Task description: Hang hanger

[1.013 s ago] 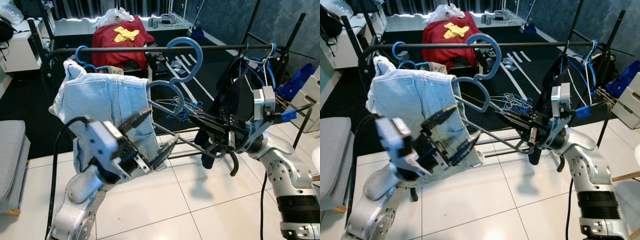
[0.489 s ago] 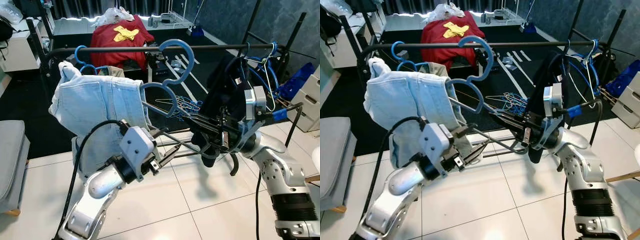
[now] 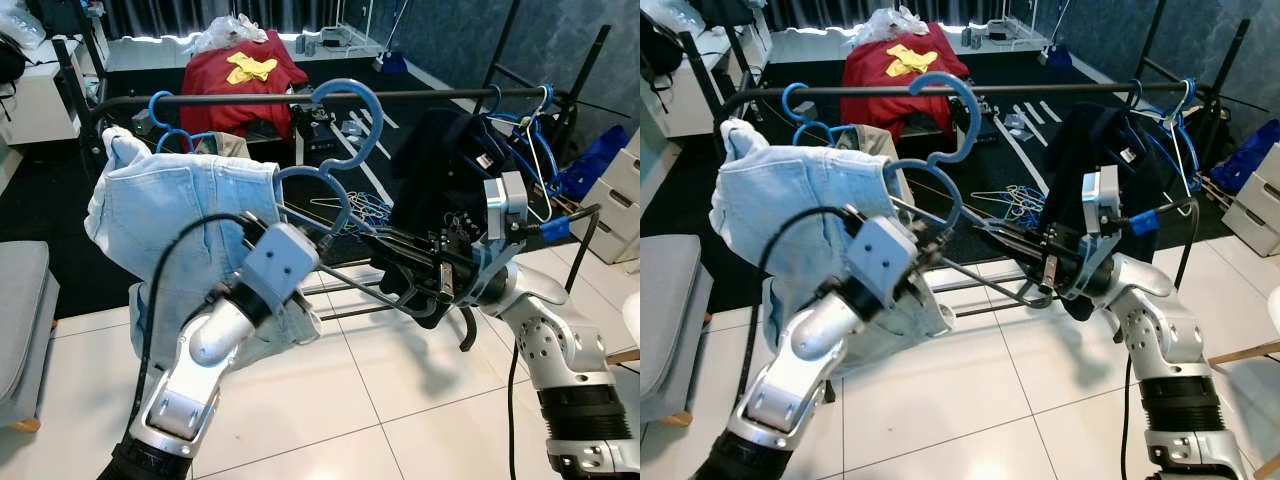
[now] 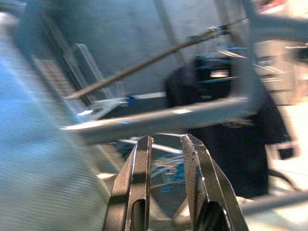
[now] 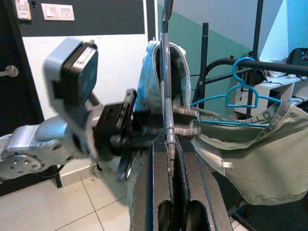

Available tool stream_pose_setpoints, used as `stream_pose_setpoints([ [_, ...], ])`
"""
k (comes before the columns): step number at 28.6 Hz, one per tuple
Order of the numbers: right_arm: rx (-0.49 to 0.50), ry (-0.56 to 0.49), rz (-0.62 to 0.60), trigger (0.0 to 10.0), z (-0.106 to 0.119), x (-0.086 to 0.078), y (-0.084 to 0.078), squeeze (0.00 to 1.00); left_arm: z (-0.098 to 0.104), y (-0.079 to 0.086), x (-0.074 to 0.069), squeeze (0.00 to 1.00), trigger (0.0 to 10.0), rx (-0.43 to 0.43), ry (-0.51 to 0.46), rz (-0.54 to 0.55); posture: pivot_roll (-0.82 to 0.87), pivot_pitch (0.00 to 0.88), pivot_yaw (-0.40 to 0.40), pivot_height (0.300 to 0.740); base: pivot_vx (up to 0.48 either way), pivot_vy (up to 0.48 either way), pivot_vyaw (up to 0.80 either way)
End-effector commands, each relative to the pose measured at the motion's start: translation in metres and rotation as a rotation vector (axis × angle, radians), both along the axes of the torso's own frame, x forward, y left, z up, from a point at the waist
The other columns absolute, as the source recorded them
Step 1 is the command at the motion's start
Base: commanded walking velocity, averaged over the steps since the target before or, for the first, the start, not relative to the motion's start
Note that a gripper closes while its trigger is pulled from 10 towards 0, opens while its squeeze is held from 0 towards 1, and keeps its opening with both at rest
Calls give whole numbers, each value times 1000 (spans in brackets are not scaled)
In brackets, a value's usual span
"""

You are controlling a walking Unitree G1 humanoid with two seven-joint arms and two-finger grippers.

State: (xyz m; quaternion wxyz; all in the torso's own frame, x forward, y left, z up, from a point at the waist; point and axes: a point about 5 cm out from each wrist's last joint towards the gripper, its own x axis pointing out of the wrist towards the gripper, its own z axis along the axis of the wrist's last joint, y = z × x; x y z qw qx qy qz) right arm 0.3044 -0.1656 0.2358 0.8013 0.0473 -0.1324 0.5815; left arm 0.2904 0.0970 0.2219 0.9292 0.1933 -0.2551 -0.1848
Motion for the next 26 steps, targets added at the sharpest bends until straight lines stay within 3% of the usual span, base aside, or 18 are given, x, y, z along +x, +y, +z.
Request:
stream_pose_setpoints([
  [1, 12, -47, 20, 0, 7, -4, 3, 0, 2, 9, 1, 0, 10000, 10, -16, 63, -182, 90, -28, 740, 0, 0, 0],
  [6, 9, -45, 20, 0, 6, -4, 2, 0, 7, 17, 1, 0, 10000, 9, -53, 121, -181, 90, -28, 740, 0, 0, 0],
  [7, 7, -42, 20, 0, 6, -4, 2, 0, 10, 21, -1, 0, 8235, 9, -82, 140, -177, 92, -29, 740, 0, 0, 0],
  [9, 7, -42, 20, 0, 6, -4, 2, 0, 10, 21, -1, 0, 8235, 9, -82, 140, -177, 92, -29, 740, 0, 0, 0],
  [10, 5, -40, 18, 0, 5, -4, 2, 0, 15, 24, -4, 0, 7176, 10, -113, 159, -177, 92, -28, 740, 0, 0, 0],
  [11, 0, -37, 13, 0, 4, -4, 0, 0, 19, 27, -8, 0, 6745, 6, -145, 172, -176, 94, -25, 740, 0, 0, 0],
  [15, -5, -33, 6, 0, 3, -3, -1, 0, 23, 28, -11, 0, 6745, 5, -170, 175, -176, 94, -25, 740, 0, 0, 0],
  [16, -11, -28, -12, 0, 1, -2, -5, 0, 20, 18, -19, 0, 7804, -26, -153, 21, -174, 93, -28, 740, 0, 0, 0],
  [17, -11, -28, -12, 0, 1, -2, -5, 0, 20, 18, -19, 0, 7804, -26, -153, 21, -174, 93, -28, 740, 0, 0, 0],
  [18, -14, -23, -37, 0, -1, 0, -8, 0, 16, 7, -30, 0, 7216, -58, -126, -155, -173, 94, -28, 740, 0, 0, 0],
  [19, -14, -23, -37, 0, -1, 0, -8, 0, 16, 7, -30, 0, 7216, -58, -126, -155, -173, 94, -28, 740, 0, 0, 0],
  [20, -18, -23, -55, 0, -1, 2, -11, 0, 8, -3, -43, 0, 6078, -53, -88, -318, -173, 95, -29, 740, 0, 0, 0],
  [22, -18, -23, -55, 0, -1, 2, -11, 0, 8, -3, -43, 0, 6078, -53, -88, -318, -173, 95, -29, 740, 0, 0, 0],
  [23, -20, -25, -67, 0, -1, 4, -13, 0, 2, -7, -52, 0, 2980, -58, -54, -415, -172, 94, -30, 740, 0, 0, 0],
  [25, -20, -25, -67, 0, -1, 4, -13, 0, 2, -7, -52, 0, 2980, -58, -54, -415, -172, 94, -30, 740, 0, 0, 0],
  [26, -21, -28, -71, 0, -1, 5, -13, 0, 1, -6, -52, 0, 0, -47, -51, -396, -171, 91, -32, 740, 0, 0, 0],
])
